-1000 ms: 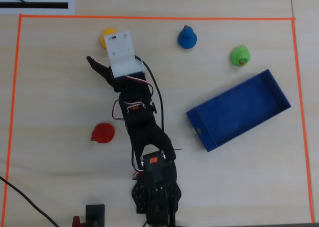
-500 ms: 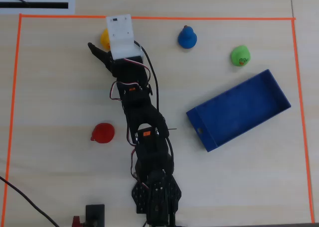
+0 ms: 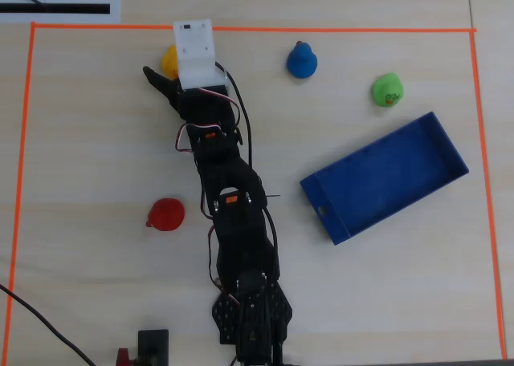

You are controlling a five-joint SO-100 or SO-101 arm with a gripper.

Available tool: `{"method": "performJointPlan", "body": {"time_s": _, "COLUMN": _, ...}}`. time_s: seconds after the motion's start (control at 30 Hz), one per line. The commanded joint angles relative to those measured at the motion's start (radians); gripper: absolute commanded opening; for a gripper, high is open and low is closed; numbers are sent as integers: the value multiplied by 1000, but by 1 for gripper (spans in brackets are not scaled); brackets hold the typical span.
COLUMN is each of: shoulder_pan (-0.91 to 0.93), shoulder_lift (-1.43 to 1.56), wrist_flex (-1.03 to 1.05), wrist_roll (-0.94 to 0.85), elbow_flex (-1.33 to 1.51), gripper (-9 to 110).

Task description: Grasp yellow duck and put it into box.

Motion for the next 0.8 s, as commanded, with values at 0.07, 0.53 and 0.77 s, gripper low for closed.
{"method": "performJointPlan", "body": {"time_s": 0.07, "shoulder_pan": 0, "shoulder_lift": -48, "wrist_flex": -6, "wrist_roll": 15, "elbow_flex": -95, "gripper": 43}}
{"method": "performJointPlan", "body": {"time_s": 0.53, "shoulder_pan": -6, "shoulder_lift": -158, "wrist_flex": 26, "wrist_roll": 63, "elbow_flex": -238, "gripper": 0}}
{"method": "performJointPlan", "body": {"time_s": 0.77, "shoulder_pan": 14, "shoulder_lift": -80, "wrist_flex": 12, "wrist_roll": 83, "elbow_flex": -170, "gripper": 0}}
